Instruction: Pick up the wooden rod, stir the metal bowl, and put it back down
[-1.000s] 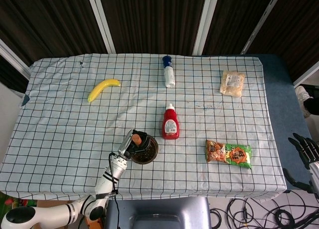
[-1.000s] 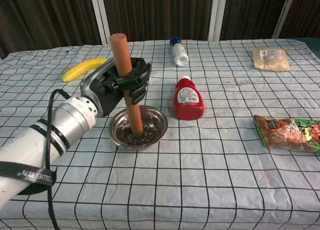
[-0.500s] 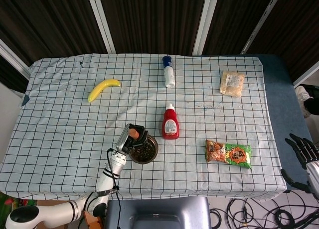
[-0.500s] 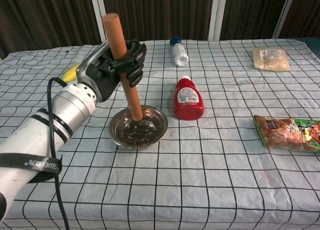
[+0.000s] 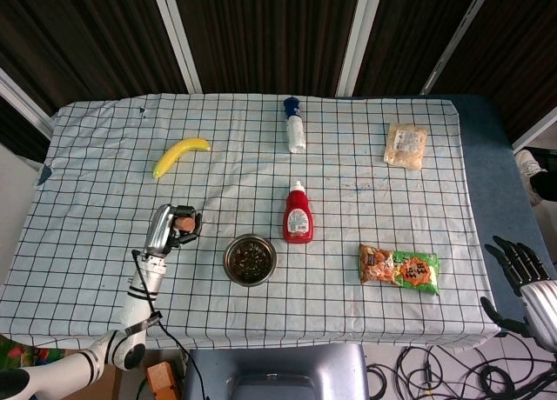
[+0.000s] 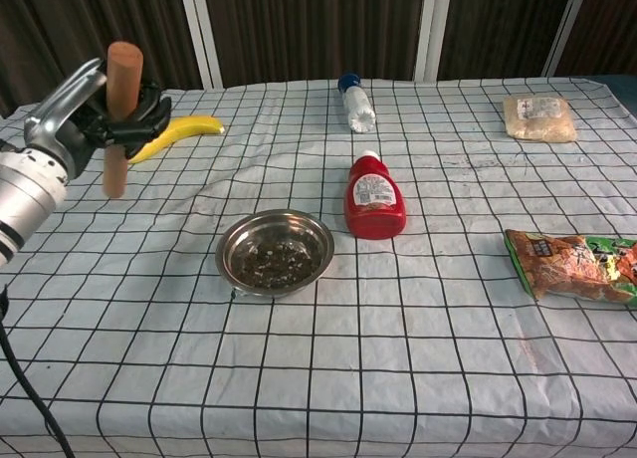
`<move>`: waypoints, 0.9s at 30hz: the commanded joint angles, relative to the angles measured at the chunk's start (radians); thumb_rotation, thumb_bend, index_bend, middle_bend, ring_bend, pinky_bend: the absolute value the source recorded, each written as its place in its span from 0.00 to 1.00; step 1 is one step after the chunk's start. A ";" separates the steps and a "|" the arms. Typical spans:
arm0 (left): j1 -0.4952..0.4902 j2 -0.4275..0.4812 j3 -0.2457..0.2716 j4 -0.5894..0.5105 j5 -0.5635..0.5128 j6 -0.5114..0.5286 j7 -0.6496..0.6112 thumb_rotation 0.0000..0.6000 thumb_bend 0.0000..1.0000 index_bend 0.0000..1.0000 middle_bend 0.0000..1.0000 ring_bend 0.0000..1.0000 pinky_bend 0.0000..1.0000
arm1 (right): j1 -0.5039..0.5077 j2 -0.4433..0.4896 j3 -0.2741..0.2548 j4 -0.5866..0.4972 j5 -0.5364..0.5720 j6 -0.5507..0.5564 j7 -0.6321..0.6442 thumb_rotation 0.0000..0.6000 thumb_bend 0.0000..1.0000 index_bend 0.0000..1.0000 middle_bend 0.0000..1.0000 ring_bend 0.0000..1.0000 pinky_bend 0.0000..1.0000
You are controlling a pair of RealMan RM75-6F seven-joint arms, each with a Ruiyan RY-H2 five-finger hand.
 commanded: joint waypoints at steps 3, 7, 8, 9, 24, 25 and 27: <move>0.032 -0.052 0.065 0.212 -0.040 -0.061 0.124 1.00 0.91 0.92 1.00 0.87 1.00 | 0.009 -0.003 -0.003 -0.005 -0.002 -0.020 -0.018 1.00 0.32 0.00 0.00 0.00 0.00; 0.021 -0.073 0.089 0.270 -0.031 -0.091 0.212 1.00 0.86 0.84 1.00 0.78 0.97 | 0.014 -0.003 -0.003 -0.009 -0.002 -0.028 -0.024 1.00 0.32 0.00 0.00 0.00 0.00; 0.019 -0.077 0.091 0.279 -0.030 -0.093 0.243 1.00 0.85 0.81 1.00 0.75 0.94 | 0.014 -0.002 -0.003 -0.009 -0.002 -0.027 -0.023 1.00 0.32 0.00 0.00 0.00 0.00; 0.019 -0.087 0.087 0.291 -0.037 -0.089 0.285 1.00 0.84 0.79 1.00 0.73 0.92 | 0.013 -0.002 -0.003 -0.009 -0.001 -0.026 -0.022 1.00 0.32 0.00 0.00 0.00 0.00; 0.018 0.042 0.041 -0.032 -0.224 -0.342 0.510 1.00 0.49 0.19 0.27 0.02 0.22 | 0.011 -0.002 -0.009 -0.007 -0.009 -0.018 -0.023 1.00 0.32 0.00 0.00 0.00 0.00; 0.019 0.055 0.039 -0.060 -0.241 -0.358 0.523 1.00 0.49 0.17 0.24 0.01 0.17 | 0.011 -0.002 -0.009 -0.007 -0.007 -0.018 -0.024 1.00 0.32 0.00 0.00 0.00 0.00; 0.017 0.080 0.042 -0.107 -0.270 -0.380 0.572 1.00 0.49 0.12 0.16 0.00 0.06 | 0.011 -0.002 -0.010 -0.008 -0.008 -0.020 -0.027 1.00 0.32 0.00 0.00 0.00 0.00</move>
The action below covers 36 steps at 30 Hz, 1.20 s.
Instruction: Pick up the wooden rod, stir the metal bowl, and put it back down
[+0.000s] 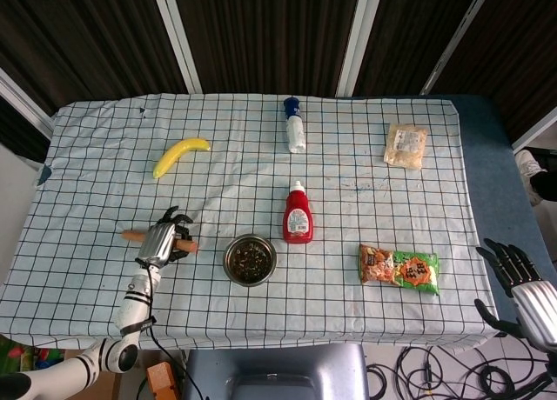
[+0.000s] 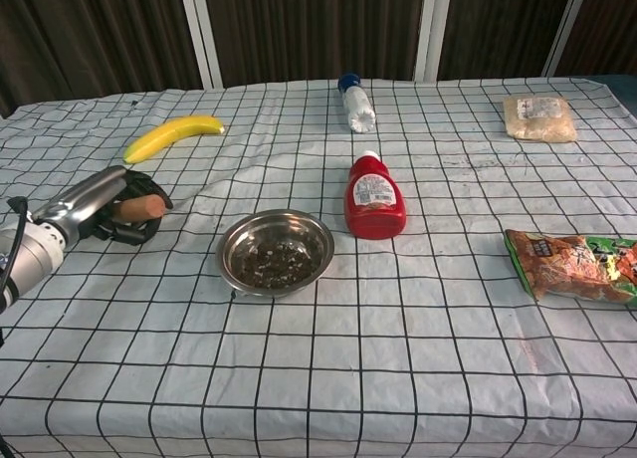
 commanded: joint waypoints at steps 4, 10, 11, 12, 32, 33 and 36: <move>-0.011 0.123 0.001 -0.209 -0.139 -0.133 0.171 1.00 0.47 0.01 0.02 0.00 0.00 | 0.002 0.000 -0.003 -0.002 -0.003 -0.004 -0.005 1.00 0.32 0.00 0.00 0.00 0.00; -0.024 0.168 0.018 -0.266 -0.175 -0.143 0.261 1.00 0.42 0.00 0.00 0.00 0.00 | 0.004 -0.001 -0.003 -0.006 -0.001 -0.010 -0.014 1.00 0.32 0.00 0.00 0.00 0.00; -0.024 0.171 0.018 -0.270 -0.179 -0.141 0.265 1.00 0.40 0.00 0.00 0.00 0.00 | 0.004 -0.001 -0.003 -0.007 -0.001 -0.010 -0.015 1.00 0.32 0.00 0.00 0.00 0.00; -0.024 0.173 0.016 -0.276 -0.185 -0.140 0.263 1.00 0.38 0.00 0.00 0.00 0.00 | 0.004 -0.001 -0.003 -0.007 -0.001 -0.010 -0.015 1.00 0.32 0.00 0.00 0.00 0.00; 0.040 0.391 0.090 -0.501 -0.082 -0.064 0.243 1.00 0.35 0.00 0.04 0.00 0.00 | 0.000 0.000 -0.003 -0.004 0.005 -0.003 -0.011 1.00 0.32 0.00 0.00 0.00 0.00; 0.068 0.435 0.114 -0.543 -0.039 -0.012 0.263 1.00 0.36 0.00 0.04 0.00 0.00 | -0.001 0.000 -0.003 -0.004 0.004 -0.001 -0.012 1.00 0.32 0.00 0.00 0.00 0.00; 0.171 0.513 0.190 -0.608 0.087 0.180 0.336 1.00 0.37 0.00 0.02 0.00 0.00 | -0.008 -0.006 -0.002 -0.005 0.009 0.006 -0.031 1.00 0.32 0.00 0.00 0.00 0.00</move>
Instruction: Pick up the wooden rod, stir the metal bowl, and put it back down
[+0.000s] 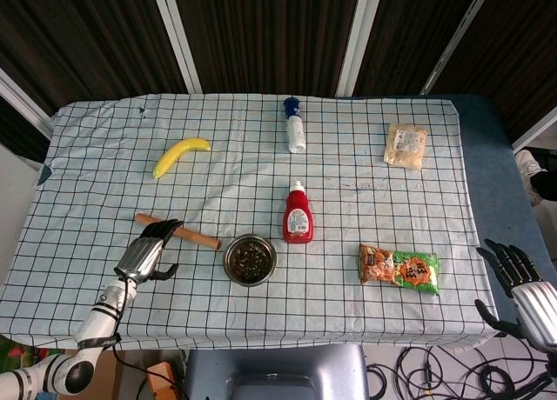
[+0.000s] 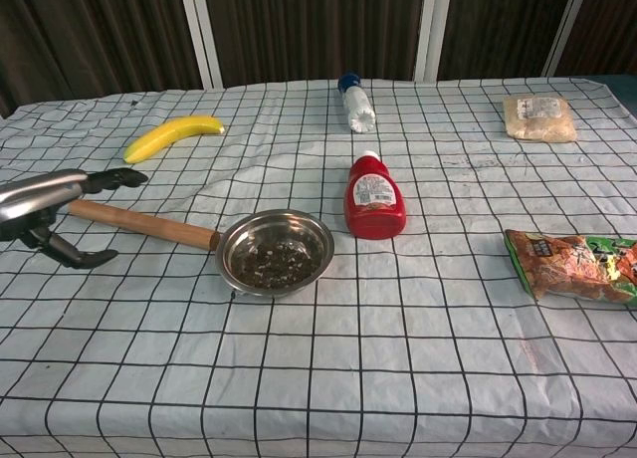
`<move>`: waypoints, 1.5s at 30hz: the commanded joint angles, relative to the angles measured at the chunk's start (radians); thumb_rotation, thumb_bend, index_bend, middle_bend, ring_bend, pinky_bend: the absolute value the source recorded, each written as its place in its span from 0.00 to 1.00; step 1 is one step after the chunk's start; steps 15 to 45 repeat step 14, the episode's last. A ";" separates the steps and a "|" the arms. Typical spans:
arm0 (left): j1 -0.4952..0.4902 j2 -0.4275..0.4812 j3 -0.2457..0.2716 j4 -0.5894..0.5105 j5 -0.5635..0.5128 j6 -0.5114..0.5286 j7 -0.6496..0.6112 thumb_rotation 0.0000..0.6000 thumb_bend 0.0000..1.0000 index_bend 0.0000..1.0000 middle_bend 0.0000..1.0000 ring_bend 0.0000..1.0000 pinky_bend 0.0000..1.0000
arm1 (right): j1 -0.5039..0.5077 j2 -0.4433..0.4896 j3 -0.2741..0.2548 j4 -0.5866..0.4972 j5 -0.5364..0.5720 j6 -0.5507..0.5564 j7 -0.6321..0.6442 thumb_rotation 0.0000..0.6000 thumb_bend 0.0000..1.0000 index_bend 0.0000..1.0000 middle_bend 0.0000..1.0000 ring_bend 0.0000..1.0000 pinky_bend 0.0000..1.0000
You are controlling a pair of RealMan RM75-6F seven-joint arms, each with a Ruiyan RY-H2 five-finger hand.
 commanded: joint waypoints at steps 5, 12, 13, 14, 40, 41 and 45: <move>0.372 0.048 0.238 0.002 0.359 0.615 0.172 1.00 0.39 0.00 0.00 0.00 0.00 | -0.014 -0.023 0.008 -0.011 0.016 0.008 -0.078 1.00 0.32 0.00 0.00 0.00 0.00; 0.443 0.047 0.266 0.069 0.430 0.695 0.092 1.00 0.39 0.00 0.00 0.00 0.00 | -0.001 -0.053 0.005 -0.046 0.019 -0.044 -0.197 1.00 0.31 0.00 0.00 0.00 0.00; 0.448 0.048 0.260 0.072 0.428 0.700 0.097 1.00 0.39 0.00 0.00 0.00 0.00 | -0.002 -0.055 0.004 -0.047 0.017 -0.044 -0.205 1.00 0.31 0.00 0.00 0.00 0.00; 0.452 0.046 0.255 0.075 0.427 0.703 0.100 1.00 0.39 0.00 0.00 0.00 0.00 | -0.002 -0.056 0.003 -0.048 0.017 -0.045 -0.210 1.00 0.32 0.00 0.00 0.00 0.00; 0.452 0.046 0.255 0.075 0.427 0.703 0.100 1.00 0.39 0.00 0.00 0.00 0.00 | -0.002 -0.056 0.003 -0.048 0.017 -0.045 -0.210 1.00 0.32 0.00 0.00 0.00 0.00; 0.452 0.046 0.255 0.075 0.427 0.703 0.100 1.00 0.39 0.00 0.00 0.00 0.00 | -0.002 -0.056 0.003 -0.048 0.017 -0.045 -0.210 1.00 0.32 0.00 0.00 0.00 0.00; 0.452 0.046 0.255 0.075 0.427 0.703 0.100 1.00 0.39 0.00 0.00 0.00 0.00 | -0.002 -0.056 0.003 -0.048 0.017 -0.045 -0.210 1.00 0.32 0.00 0.00 0.00 0.00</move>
